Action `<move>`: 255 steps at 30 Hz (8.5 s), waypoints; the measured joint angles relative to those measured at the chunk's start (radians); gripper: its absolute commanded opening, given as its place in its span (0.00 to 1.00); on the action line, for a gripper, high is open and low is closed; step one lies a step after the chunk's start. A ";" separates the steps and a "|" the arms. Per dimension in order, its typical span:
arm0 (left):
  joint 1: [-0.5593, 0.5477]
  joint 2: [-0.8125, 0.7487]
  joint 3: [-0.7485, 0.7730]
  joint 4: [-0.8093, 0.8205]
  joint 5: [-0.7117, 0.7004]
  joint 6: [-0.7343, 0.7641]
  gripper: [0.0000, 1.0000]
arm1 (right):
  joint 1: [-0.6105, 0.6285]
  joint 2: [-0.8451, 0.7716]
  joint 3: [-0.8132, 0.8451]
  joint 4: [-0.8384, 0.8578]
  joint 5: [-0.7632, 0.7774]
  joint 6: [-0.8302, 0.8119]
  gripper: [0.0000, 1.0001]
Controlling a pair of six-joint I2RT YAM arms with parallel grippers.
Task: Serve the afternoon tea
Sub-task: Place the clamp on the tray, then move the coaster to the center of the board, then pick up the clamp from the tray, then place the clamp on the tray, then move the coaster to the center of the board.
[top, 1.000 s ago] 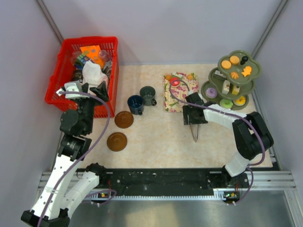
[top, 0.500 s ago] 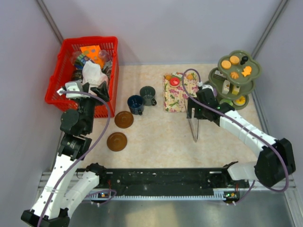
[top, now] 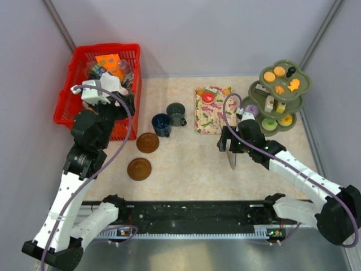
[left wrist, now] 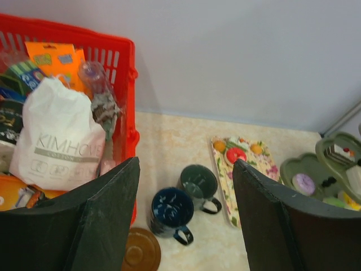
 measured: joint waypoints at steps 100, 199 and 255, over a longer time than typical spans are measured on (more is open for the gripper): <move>-0.601 0.854 0.130 -0.348 0.124 -0.372 0.66 | 0.002 -0.634 -0.454 0.336 0.356 -0.038 0.90; -0.206 -0.075 -0.243 0.371 -0.448 0.377 0.93 | -0.130 0.787 0.588 -0.158 0.163 -0.003 0.00; -0.206 -0.134 -0.296 0.433 -0.441 0.377 0.92 | 0.467 0.800 0.502 -0.321 0.201 0.245 0.43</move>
